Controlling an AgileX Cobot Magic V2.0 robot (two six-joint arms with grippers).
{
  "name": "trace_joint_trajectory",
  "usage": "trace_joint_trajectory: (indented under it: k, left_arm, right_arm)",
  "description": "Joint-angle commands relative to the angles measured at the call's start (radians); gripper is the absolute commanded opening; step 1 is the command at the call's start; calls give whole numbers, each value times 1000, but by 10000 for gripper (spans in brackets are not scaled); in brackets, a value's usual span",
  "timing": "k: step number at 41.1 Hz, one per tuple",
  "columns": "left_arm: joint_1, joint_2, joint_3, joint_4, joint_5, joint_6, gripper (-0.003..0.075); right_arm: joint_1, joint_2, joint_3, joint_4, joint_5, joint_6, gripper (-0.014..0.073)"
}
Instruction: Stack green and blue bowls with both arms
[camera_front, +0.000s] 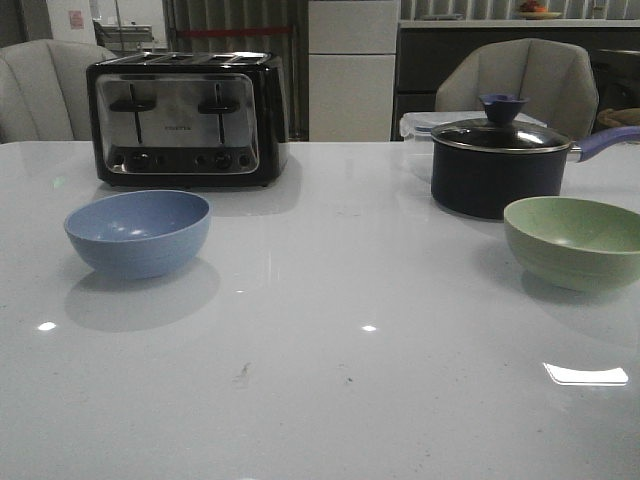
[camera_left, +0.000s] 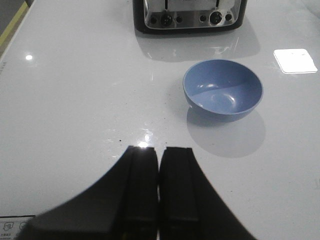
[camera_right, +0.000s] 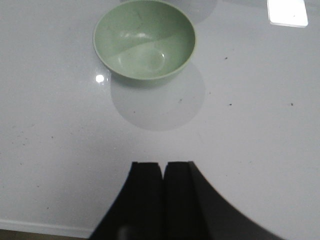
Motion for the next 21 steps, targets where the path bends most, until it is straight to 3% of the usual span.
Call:
trace_joint_trajectory:
  k: [1, 7, 9, 12, 21]
  left_arm:
    - [3, 18, -33, -12, -75, -3, 242]
    - [3, 18, -33, -12, -93, -3, 540]
    - [3, 18, -33, -12, -95, -3, 585]
    - [3, 18, -33, -12, -97, -3, 600]
    - [-75, 18, 13, -47, -121, -1, 580]
  right_arm:
    - [2, 43, -33, -16, -65, 0, 165]
    - [2, 101, -33, -16, -99, 0, 487]
    - [2, 124, -33, -19, -114, 0, 562]
    - [2, 154, -33, -19, -135, 0, 610]
    - [-35, 278, -89, -18, -155, 42, 612]
